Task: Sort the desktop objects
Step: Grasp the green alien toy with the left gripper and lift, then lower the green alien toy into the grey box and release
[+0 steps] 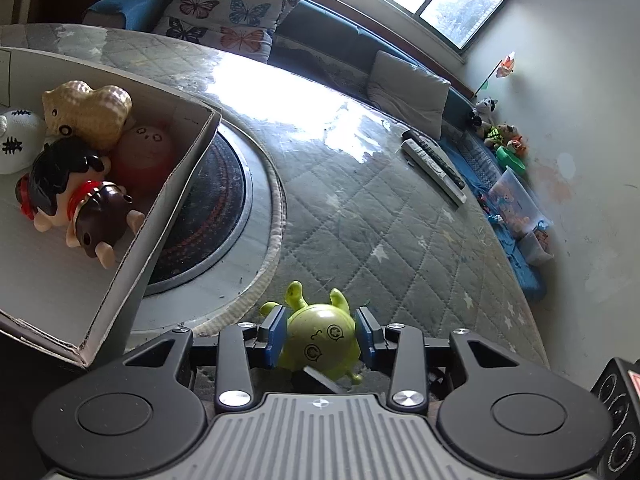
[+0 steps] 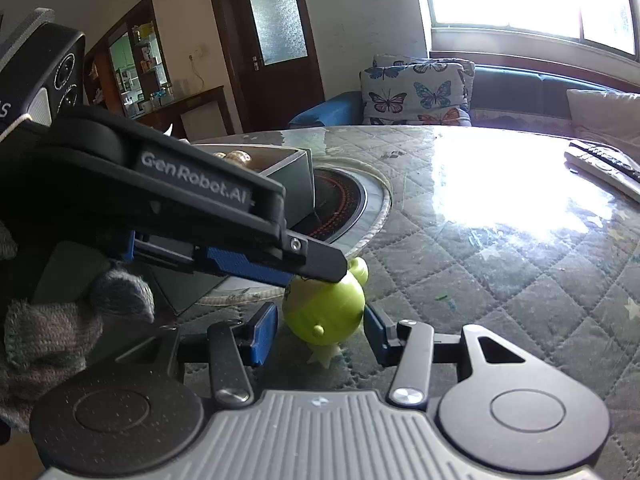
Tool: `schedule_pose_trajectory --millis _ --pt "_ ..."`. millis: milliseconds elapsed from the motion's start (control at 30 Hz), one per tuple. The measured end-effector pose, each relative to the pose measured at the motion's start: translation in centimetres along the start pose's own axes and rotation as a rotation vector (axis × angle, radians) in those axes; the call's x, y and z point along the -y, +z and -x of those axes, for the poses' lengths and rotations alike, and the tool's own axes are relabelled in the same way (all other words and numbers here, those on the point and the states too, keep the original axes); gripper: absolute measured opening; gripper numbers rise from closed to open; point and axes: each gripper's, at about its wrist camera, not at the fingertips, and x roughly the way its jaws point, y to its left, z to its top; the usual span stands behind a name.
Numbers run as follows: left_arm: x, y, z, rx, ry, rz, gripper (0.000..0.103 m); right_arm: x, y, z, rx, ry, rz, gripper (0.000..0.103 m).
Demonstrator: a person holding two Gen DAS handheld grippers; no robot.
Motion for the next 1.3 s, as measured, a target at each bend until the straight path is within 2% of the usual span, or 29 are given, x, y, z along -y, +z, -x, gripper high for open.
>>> schedule_pose_trajectory --millis 267,500,667,767,900,1000,1133,1300 --pt "-0.1 -0.2 -0.3 0.008 -0.009 -0.004 0.044 0.6 0.4 -0.7 -0.013 0.005 -0.013 0.049" --pt "0.7 -1.0 0.9 0.041 -0.017 -0.026 0.044 -0.3 0.5 0.4 -0.004 -0.02 0.024 0.049" --pt "0.9 -0.4 4.5 0.145 -0.045 -0.045 0.044 -2.6 2.5 2.3 0.062 -0.025 0.099 0.049" --pt "0.1 0.5 7.3 0.226 -0.032 -0.046 0.044 -4.7 4.3 2.5 0.105 -0.002 0.162 0.049" --pt "-2.5 2.0 10.5 0.308 0.009 -0.01 0.044 -8.1 6.9 1.0 0.139 0.062 0.241 0.049" --pt "-5.8 3.3 12.3 0.338 0.037 0.053 0.043 -10.6 8.6 -1.2 0.137 0.125 0.274 0.049" --pt "-10.3 5.0 13.3 0.341 0.084 0.132 0.043 -13.5 10.5 -5.0 0.094 0.206 0.297 0.049" --pt "-14.7 6.5 12.8 0.294 0.126 0.202 0.042 -14.7 12.4 -9.6 0.0 0.291 0.268 0.049"
